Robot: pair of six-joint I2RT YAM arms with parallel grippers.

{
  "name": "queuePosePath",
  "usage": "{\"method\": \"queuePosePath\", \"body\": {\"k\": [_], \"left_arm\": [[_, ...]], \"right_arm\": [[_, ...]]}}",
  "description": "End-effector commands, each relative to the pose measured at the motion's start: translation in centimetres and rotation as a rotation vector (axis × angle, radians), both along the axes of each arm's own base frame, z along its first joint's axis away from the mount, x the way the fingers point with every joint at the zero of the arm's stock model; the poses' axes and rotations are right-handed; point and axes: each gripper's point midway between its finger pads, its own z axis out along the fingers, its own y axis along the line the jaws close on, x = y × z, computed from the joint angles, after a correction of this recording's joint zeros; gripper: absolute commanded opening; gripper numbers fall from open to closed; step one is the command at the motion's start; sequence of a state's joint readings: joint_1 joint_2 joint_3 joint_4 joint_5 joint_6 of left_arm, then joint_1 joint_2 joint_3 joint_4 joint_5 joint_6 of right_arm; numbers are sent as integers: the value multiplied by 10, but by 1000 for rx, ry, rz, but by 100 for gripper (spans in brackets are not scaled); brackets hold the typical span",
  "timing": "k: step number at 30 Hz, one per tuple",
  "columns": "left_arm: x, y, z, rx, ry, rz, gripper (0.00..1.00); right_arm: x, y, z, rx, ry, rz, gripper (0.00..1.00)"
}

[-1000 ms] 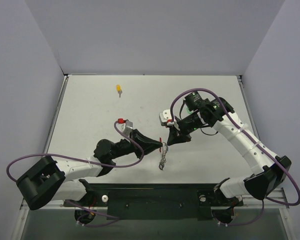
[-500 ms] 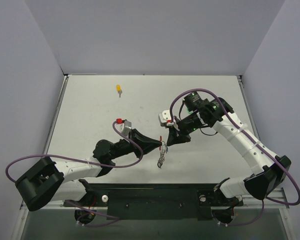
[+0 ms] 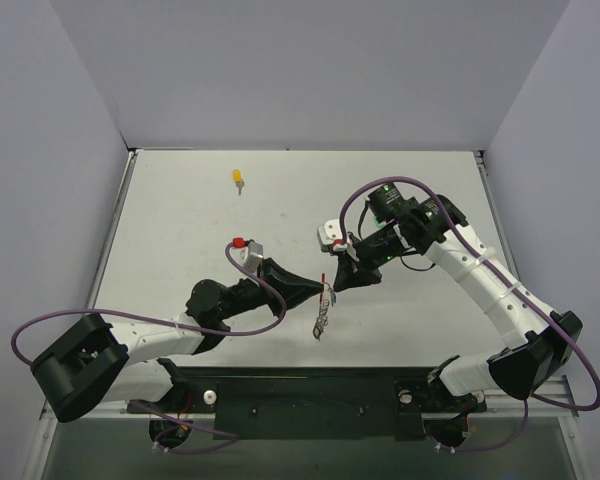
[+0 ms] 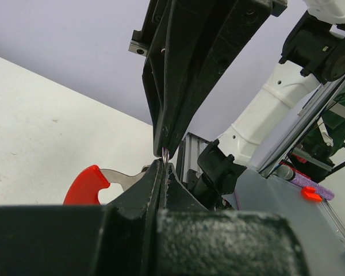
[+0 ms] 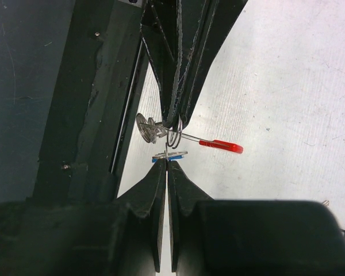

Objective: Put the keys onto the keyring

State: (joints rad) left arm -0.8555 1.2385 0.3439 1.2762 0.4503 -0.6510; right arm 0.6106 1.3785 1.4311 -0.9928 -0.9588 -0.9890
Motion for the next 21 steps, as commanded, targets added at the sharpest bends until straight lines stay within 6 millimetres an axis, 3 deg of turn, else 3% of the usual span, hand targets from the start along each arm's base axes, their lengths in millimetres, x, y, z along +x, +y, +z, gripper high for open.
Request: {"method": "queuePosePath", "body": {"k": [1, 21], "left_arm": [[-7, 7, 37, -124, -99, -10, 0], [-6, 11, 43, -147, -108, 16, 0]], "right_arm": [[-5, 4, 7, 27, 22, 0, 0], [2, -1, 5, 16, 23, -36, 0]]}}
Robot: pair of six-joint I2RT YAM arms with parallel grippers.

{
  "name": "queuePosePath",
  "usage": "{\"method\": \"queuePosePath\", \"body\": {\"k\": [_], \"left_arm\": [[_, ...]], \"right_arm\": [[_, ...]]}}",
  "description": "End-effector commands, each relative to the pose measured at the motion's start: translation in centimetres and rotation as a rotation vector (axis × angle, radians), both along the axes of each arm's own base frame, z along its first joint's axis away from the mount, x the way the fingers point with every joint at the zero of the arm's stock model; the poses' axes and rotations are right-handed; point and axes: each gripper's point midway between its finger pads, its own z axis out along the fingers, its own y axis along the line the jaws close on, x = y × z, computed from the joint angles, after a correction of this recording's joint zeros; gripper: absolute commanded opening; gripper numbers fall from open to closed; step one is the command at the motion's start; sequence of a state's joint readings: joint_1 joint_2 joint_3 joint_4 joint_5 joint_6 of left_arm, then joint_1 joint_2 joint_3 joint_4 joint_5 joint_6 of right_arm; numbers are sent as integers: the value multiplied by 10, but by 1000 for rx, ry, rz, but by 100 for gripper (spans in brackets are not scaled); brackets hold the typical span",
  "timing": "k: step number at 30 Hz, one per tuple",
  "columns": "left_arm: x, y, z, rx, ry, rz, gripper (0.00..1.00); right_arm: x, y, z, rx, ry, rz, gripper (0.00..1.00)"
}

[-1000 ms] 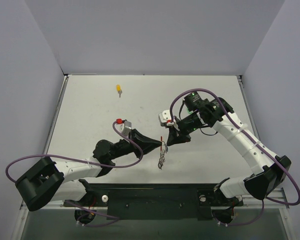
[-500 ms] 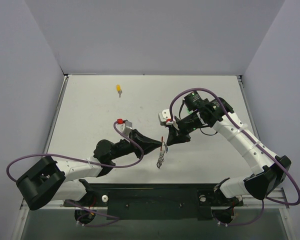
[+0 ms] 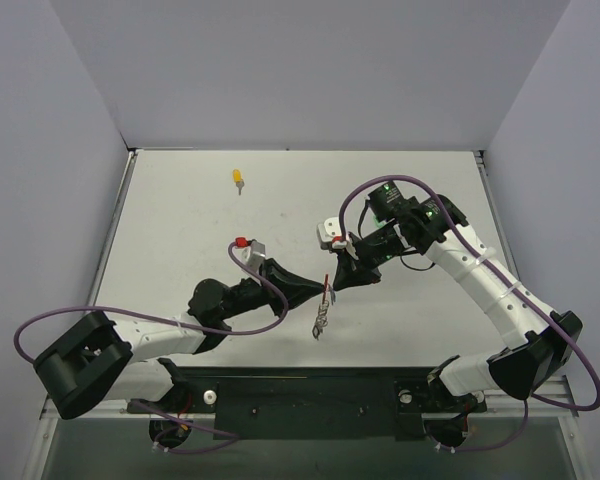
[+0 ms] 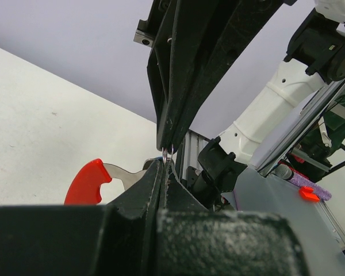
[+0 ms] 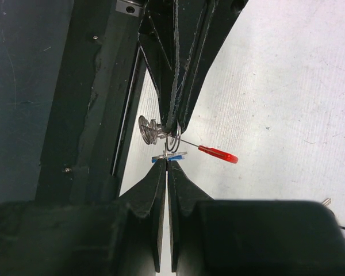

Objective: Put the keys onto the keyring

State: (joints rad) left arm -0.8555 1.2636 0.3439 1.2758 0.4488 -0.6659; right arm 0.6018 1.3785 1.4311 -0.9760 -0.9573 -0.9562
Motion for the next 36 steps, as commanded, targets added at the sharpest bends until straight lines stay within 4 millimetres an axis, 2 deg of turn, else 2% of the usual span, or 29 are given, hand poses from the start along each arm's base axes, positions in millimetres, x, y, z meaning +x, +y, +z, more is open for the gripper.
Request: {"method": "queuePosePath", "body": {"k": [1, 14, 29, 32, 36], "left_arm": [[-9, 14, 51, -163, -137, 20, 0], [-11, 9, 46, -159, -109, -22, 0], [-17, 7, 41, -149, -96, -60, 0], [-17, 8, 43, -156, -99, -57, 0], [-14, 12, 47, -168, -118, -22, 0]], "right_arm": [[-2, -1, 4, 16, 11, -7, 0], [2, 0, 7, 19, -2, -22, 0], [20, -7, 9, 32, -9, -124, 0], [18, -6, 10, 37, -1, -121, 0], [3, -5, 7, 46, 5, -32, 0]]}}
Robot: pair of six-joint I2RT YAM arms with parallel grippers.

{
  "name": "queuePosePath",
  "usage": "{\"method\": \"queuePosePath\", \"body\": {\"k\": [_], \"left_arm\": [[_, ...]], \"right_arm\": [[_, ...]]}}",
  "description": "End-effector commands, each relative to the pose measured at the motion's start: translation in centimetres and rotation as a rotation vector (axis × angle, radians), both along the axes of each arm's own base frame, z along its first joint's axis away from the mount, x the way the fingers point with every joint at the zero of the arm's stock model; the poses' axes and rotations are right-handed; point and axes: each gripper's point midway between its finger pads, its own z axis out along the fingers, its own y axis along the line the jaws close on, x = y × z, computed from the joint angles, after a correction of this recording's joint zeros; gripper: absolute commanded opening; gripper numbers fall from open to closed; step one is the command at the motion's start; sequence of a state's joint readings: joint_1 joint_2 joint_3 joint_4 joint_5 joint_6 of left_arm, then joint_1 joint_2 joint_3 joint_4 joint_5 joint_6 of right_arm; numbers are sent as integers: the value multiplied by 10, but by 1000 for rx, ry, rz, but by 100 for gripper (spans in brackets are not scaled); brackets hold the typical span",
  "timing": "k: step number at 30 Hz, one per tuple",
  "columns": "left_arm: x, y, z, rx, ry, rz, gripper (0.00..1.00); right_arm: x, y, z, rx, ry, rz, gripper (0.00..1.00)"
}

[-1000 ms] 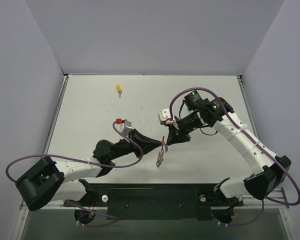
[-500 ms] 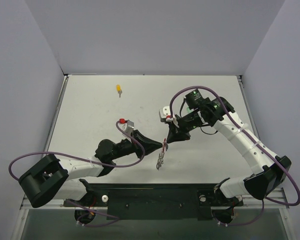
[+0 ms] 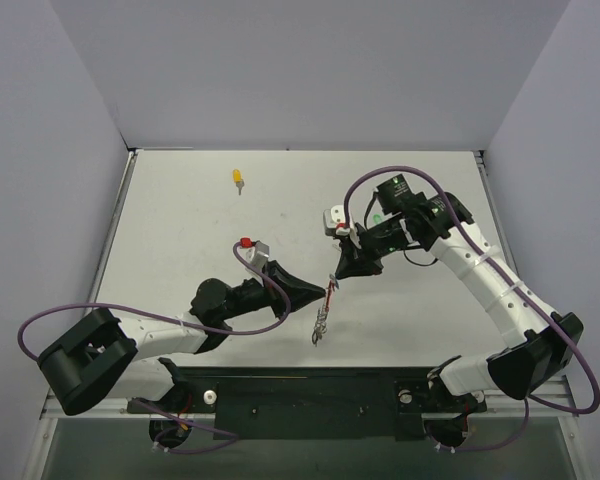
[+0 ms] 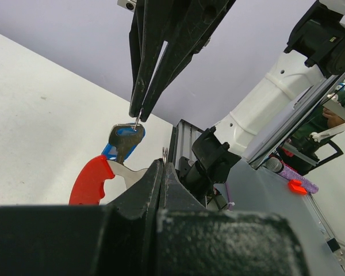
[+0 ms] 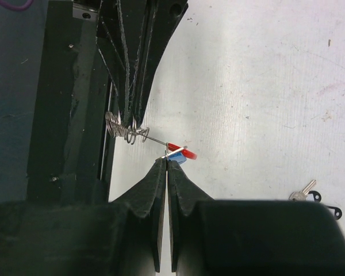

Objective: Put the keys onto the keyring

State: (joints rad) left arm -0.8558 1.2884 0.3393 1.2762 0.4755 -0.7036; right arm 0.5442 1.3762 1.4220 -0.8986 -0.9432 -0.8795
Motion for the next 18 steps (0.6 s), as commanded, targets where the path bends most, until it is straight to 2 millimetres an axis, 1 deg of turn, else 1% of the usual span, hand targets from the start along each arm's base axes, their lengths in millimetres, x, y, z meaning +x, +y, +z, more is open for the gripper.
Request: {"method": "queuePosePath", "body": {"k": [1, 5, 10, 12, 18], "left_arm": [[-8, 16, 58, -190, -163, 28, 0], [-7, 22, 66, -208, -180, 58, 0], [-6, 26, 66, -214, -185, 83, 0], [-7, 27, 66, -218, -186, 84, 0], [-6, 35, 78, -271, -216, 125, 0]], "right_arm": [[-24, -1, 4, 23, 15, 86, 0], [-33, 0, 3, 17, 16, 133, 0], [-35, 3, 7, 34, 32, 138, 0], [-34, 6, 10, 47, 44, 131, 0], [-28, 15, 18, 77, 91, 65, 0]]}}
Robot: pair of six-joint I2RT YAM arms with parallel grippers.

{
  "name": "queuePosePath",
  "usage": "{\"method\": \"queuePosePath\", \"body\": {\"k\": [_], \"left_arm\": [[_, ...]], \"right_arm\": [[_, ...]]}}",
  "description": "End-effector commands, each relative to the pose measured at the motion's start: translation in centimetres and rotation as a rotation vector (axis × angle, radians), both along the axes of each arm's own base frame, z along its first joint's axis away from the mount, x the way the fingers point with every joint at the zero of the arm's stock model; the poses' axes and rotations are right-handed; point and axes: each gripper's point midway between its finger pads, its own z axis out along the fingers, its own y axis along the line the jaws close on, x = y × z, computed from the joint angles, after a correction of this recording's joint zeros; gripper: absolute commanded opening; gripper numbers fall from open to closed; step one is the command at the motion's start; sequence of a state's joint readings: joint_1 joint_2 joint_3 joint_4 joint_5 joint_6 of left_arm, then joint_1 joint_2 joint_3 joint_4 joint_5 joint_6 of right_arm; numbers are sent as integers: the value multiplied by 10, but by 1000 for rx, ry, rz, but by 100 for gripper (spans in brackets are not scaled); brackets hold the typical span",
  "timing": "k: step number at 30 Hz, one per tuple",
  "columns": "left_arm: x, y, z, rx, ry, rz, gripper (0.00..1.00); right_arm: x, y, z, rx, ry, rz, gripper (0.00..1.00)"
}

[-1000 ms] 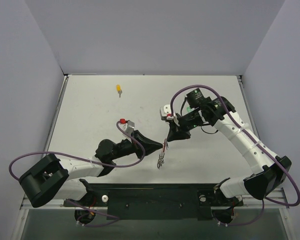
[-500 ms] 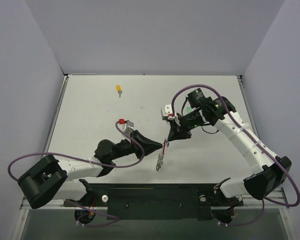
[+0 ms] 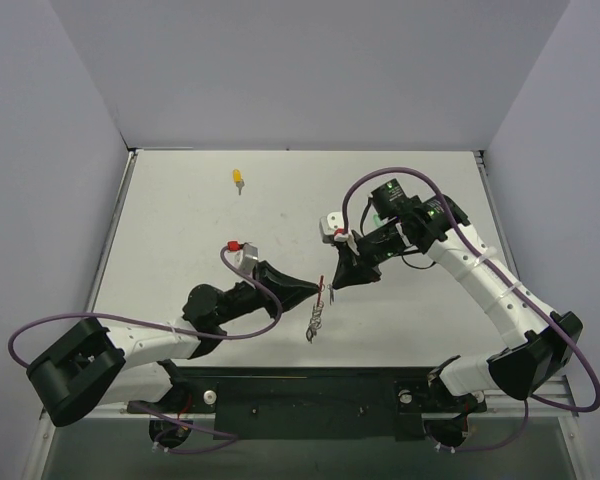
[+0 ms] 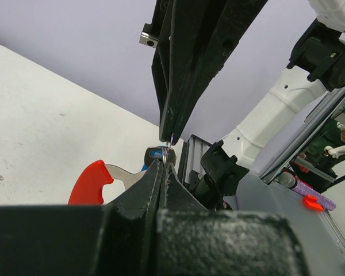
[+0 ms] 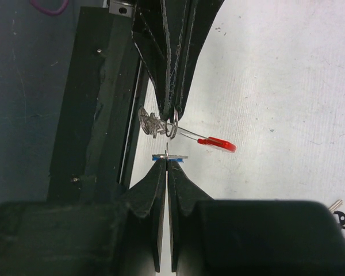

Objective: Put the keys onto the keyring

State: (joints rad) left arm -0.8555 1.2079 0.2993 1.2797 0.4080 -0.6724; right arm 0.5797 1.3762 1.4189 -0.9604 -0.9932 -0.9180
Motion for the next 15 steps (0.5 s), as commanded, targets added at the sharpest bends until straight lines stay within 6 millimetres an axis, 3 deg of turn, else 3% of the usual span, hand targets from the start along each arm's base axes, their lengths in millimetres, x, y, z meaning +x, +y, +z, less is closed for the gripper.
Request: {"method": "queuePosePath", "body": {"k": [1, 9, 15], "left_arm": [[-7, 23, 69, -231, -193, 65, 0], [6, 39, 87, -271, -215, 189, 0], [7, 42, 91, -279, -210, 209, 0]], "right_arm": [[-4, 11, 19, 66, 61, -29, 0], [24, 16, 33, 87, 99, -212, 0], [22, 24, 42, 115, 121, -210, 0]]}}
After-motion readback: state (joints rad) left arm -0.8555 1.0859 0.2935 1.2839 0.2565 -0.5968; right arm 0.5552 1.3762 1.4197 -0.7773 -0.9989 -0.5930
